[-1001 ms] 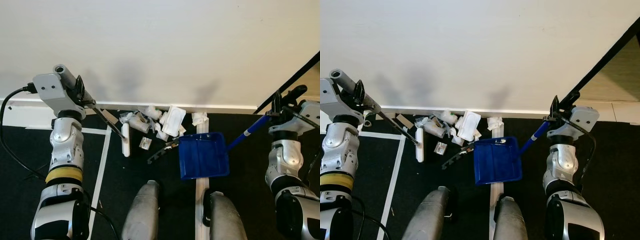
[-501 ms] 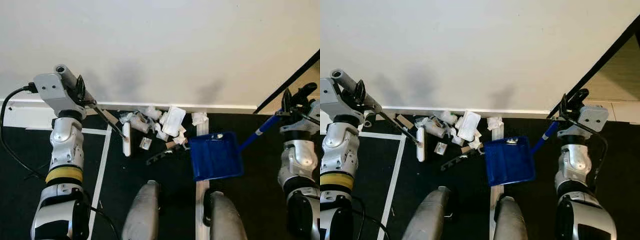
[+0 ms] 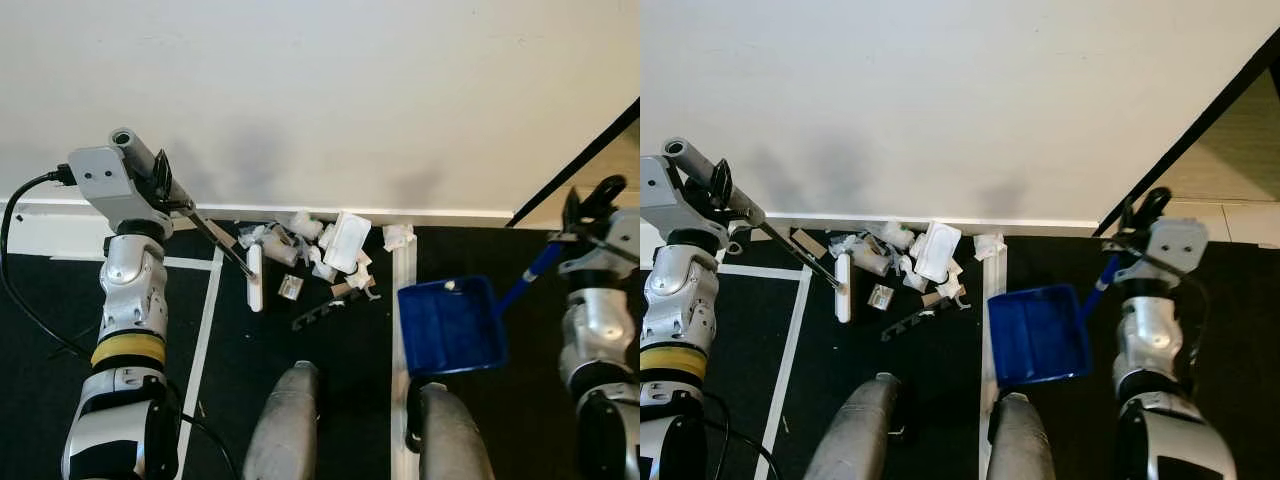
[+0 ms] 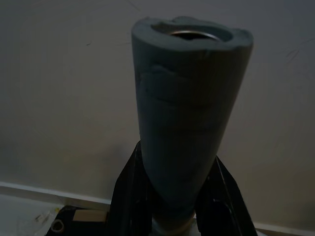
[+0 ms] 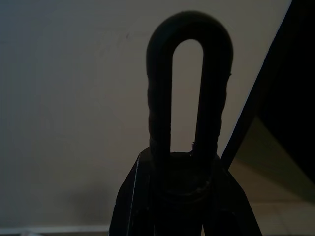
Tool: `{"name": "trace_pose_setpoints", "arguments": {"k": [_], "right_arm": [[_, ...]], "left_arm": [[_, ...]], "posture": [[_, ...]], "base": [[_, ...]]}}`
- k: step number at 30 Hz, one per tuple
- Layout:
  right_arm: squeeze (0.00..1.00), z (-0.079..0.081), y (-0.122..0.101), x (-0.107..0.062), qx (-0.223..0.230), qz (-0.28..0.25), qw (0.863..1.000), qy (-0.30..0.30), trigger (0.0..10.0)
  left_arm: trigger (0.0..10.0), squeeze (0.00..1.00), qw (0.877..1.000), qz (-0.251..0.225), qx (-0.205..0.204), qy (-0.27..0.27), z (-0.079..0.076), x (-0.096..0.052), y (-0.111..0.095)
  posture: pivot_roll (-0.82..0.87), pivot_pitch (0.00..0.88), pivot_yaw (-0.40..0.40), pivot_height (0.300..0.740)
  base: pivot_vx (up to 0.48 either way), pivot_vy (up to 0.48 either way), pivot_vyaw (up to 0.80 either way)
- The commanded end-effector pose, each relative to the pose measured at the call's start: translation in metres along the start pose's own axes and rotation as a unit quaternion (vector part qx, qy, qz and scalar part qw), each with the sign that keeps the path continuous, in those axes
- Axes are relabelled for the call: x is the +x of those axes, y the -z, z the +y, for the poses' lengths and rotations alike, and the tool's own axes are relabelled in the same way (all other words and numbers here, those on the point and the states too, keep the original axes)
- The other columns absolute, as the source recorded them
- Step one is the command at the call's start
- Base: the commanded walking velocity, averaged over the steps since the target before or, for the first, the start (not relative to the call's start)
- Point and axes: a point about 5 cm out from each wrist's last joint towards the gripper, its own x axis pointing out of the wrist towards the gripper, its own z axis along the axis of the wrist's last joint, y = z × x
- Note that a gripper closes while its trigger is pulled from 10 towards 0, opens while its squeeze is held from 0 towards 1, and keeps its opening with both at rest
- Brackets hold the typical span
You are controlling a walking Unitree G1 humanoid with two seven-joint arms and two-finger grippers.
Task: Sweep floor
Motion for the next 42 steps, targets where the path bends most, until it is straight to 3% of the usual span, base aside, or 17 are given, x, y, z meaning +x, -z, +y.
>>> {"name": "trace_pose_setpoints", "arguments": {"k": [1, 13, 18, 20, 21, 22, 27, 33, 34, 35, 37, 42], "right_arm": [[0.00, 0.003, 0.008, -0.009, 0.004, 0.018, 1.000, 0.001, 10.0], [0.00, 0.013, 0.008, -0.007, 0.006, 0.021, 1.000, 0.014, 10.0], [0.00, 0.027, 0.012, -0.013, 0.014, 0.022, 1.000, 0.005, 10.0], [0.00, 0.034, 0.013, -0.018, 0.014, 0.023, 1.000, -0.005, 10.0], [0.00, 0.051, 0.018, -0.032, 0.014, 0.025, 0.999, -0.039, 10.0], [0.00, 0.055, 0.020, -0.036, 0.016, 0.026, 0.998, -0.046, 10.0], [0.00, 0.061, 0.024, -0.049, 0.040, 0.032, 0.998, -0.042, 10.0], [0.00, 0.051, 0.013, -0.028, 0.047, 0.004, 0.999, -0.017, 10.0], [0.00, 0.047, 0.006, -0.017, 0.040, -0.010, 0.999, -0.014, 10.0], [0.00, 0.047, 0.006, -0.017, 0.040, -0.010, 0.999, -0.014, 10.0], [0.00, 0.037, -0.007, 0.005, 0.029, -0.032, 0.999, -0.010, 10.0], [0.00, 0.025, -0.024, 0.029, 0.013, -0.054, 0.998, -0.003, 10.0]], "left_arm": [[10.0, 0.00, 1.000, -0.017, 0.006, -0.002, 0.004, 0.000, -0.007], [10.0, 0.00, 1.000, -0.014, 0.011, 0.001, 0.004, -0.001, -0.007], [10.0, 0.00, 0.998, 0.034, 0.039, 0.022, 0.000, -0.006, 0.009], [10.0, 0.00, 0.998, 0.048, 0.045, 0.025, -0.002, -0.007, 0.014], [10.0, 0.00, 0.997, 0.065, 0.041, 0.029, -0.007, -0.011, 0.023], [10.0, 0.00, 0.997, 0.067, 0.040, 0.029, -0.009, -0.012, 0.024], [10.0, 0.00, 0.997, 0.063, 0.027, 0.026, -0.013, -0.014, 0.026], [10.0, 0.00, 0.998, 0.053, 0.020, 0.025, -0.014, -0.012, 0.023], [10.0, 0.00, 0.998, 0.049, 0.020, 0.025, -0.013, -0.011, 0.021], [10.0, 0.00, 0.998, 0.049, 0.020, 0.025, -0.013, -0.011, 0.021], [10.0, 0.00, 0.999, 0.042, 0.020, 0.027, -0.014, -0.010, 0.018], [10.0, 0.00, 0.999, 0.034, 0.024, 0.026, -0.011, -0.010, 0.014]], "posture": [[0.26, 0.260, 0.097, 0.740], [0.26, 0.266, 0.094, 0.740], [0.23, 0.264, 0.082, 0.740], [0.22, 0.263, 0.079, 0.740], [0.20, 0.255, 0.062, 0.740], [0.20, 0.255, 0.062, 0.740], [0.19, 0.252, 0.051, 0.740], [0.19, 0.249, 0.055, 0.740], [0.20, 0.254, 0.056, 0.740], [0.20, 0.254, 0.056, 0.740], [0.21, 0.260, 0.057, 0.740], [0.22, 0.264, 0.056, 0.740]], "base": [[0.000, 0.000, 0.00], [0.000, 0.000, 0.00], [0.000, 0.000, 0.00], [0.000, 0.000, 0.00], [0.000, 0.000, 0.00], [0.000, 0.000, 0.00], [0.000, 0.000, 0.00], [0.000, 0.000, 0.00], [0.000, 0.000, 0.00], [0.000, 0.000, 0.00], [0.000, 0.000, 0.00], [0.000, 0.000, 0.00]]}}
